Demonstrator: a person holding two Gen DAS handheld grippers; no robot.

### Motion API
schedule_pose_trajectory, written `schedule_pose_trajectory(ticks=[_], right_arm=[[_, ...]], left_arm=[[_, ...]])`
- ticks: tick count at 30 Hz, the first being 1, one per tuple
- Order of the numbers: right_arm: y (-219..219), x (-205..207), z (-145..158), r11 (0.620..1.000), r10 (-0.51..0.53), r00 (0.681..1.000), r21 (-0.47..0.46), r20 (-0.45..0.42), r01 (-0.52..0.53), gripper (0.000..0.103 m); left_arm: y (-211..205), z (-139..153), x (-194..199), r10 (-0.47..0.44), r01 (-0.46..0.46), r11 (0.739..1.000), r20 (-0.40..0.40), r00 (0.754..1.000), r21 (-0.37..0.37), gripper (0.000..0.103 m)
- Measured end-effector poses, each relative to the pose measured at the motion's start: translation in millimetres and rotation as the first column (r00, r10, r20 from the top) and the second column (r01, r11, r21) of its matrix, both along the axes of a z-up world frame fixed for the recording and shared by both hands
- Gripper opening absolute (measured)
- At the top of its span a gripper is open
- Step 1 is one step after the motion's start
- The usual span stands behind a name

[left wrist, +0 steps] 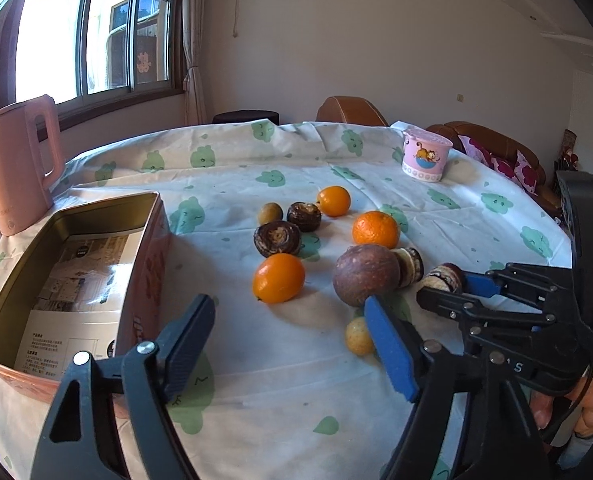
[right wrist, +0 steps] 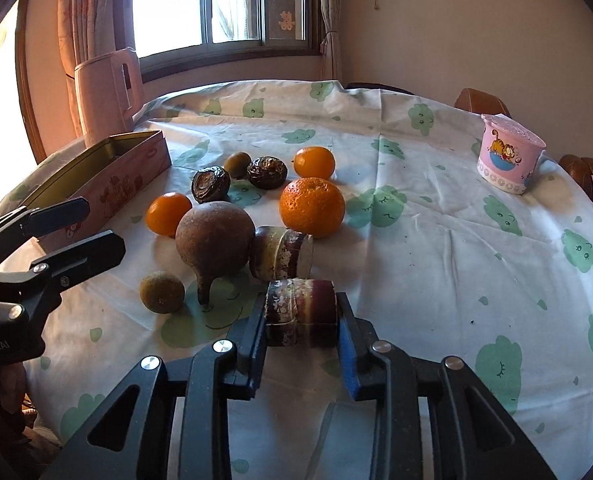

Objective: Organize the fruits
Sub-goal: 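Grasp the brown cylindrical jar with the right gripper while the left grasps a small brown fruit, then lift the jar with the right gripper while the left lifts the brown fruit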

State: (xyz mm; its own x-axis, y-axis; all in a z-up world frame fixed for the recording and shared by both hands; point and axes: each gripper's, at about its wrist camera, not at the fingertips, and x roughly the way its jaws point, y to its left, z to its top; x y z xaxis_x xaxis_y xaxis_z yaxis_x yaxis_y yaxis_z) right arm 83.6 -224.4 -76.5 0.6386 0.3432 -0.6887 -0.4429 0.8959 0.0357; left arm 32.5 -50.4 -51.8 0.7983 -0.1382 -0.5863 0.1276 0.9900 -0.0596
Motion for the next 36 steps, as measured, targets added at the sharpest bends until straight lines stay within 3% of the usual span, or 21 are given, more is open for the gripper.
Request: schedule_pose_trajectory(ticks=[6, 15, 17, 18, 19, 25, 36], right_arm=[[-14, 2, 3, 0.997, -0.051, 0.999, 0.061, 0.002, 0.051, 0.032], [-17, 5, -1, 0.996, -0.047, 0.999, 0.07, -0.023, 0.048, 0.033], [-16, 4, -2, 0.997, -0.044, 0.999, 0.064, -0.027, 0.046, 0.033], [-16, 4, -2, 0.997, -0.043, 0.999, 0.061, -0.026, 0.045, 0.033], [-16, 4, -2, 0.997, -0.042, 0.999, 0.059, -0.026, 0.044, 0.033], [-17, 2, -1, 0.997, -0.037, 0.999, 0.068, -0.009, 0.038, 0.033], [-15, -12, 6, 0.997, -0.008, 0.995, 0.083, 0.095, 0.0, 0.033]], left_arm=[[-20, -7, 10, -0.086, 0.088, 0.996, -0.068, 0.994, 0.015, 0.056], [-40, -17, 20, -0.162, 0.172, 0.983, -0.158, 0.974, 0.057, 0.051], [-39, -20, 24, -0.17, 0.18, 0.983, -0.187, 0.968, 0.037, 0.041], [-37, -22, 26, -0.177, 0.184, 0.983, -0.204, 0.963, 0.018, 0.029], [-36, -22, 26, -0.179, 0.185, 0.983, -0.203, 0.963, 0.011, 0.026], [-33, -19, 21, -0.183, 0.184, 0.983, -0.173, 0.968, -0.008, 0.026], [-22, -8, 10, -0.12, 0.12, 0.993, -0.038, 0.992, -0.008, 0.026]])
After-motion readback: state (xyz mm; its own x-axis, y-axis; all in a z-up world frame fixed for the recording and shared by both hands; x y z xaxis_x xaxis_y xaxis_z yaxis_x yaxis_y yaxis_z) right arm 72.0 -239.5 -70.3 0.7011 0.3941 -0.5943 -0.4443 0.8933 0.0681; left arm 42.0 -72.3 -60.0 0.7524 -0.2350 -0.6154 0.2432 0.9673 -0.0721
